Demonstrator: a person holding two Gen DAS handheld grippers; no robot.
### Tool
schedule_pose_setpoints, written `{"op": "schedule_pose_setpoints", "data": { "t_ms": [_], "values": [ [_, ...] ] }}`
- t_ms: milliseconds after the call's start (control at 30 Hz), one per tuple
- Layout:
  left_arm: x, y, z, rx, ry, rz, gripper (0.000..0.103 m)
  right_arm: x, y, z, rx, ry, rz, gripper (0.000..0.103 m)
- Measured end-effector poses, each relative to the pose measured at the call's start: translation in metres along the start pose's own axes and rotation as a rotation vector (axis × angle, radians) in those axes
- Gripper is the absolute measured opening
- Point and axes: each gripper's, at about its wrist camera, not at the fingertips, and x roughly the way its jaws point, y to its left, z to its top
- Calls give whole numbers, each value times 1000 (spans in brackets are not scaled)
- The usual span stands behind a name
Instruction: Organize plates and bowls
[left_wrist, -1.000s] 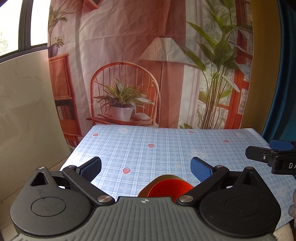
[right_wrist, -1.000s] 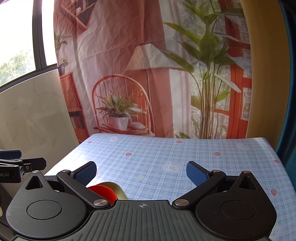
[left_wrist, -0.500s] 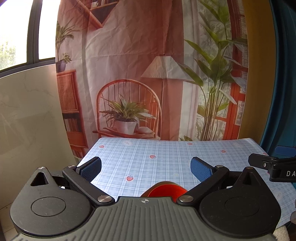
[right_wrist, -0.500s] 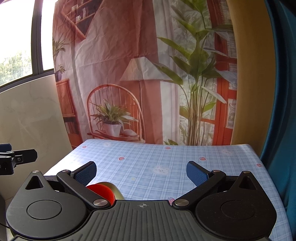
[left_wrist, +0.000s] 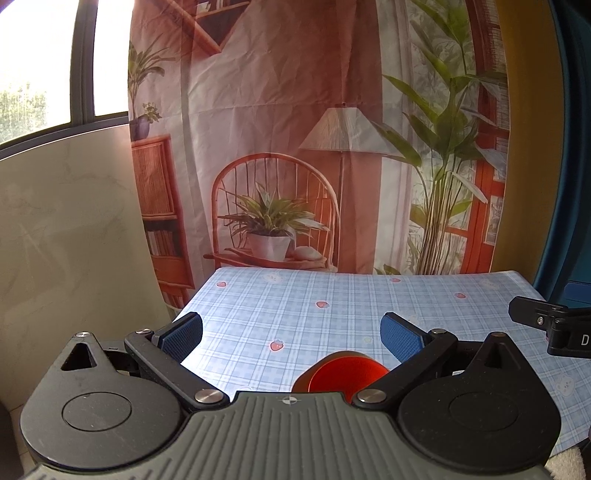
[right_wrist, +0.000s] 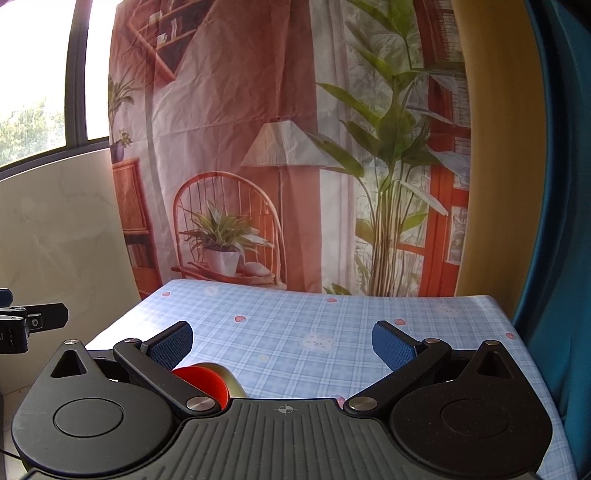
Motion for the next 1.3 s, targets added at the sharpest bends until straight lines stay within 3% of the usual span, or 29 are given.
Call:
{"op": "schedule_pose_setpoints", "data": {
  "t_ms": [1300],
  "values": [
    [-1,3,1,-17,17,-10,103,1,-7,2,5,9,-13,103]
  ]
}}
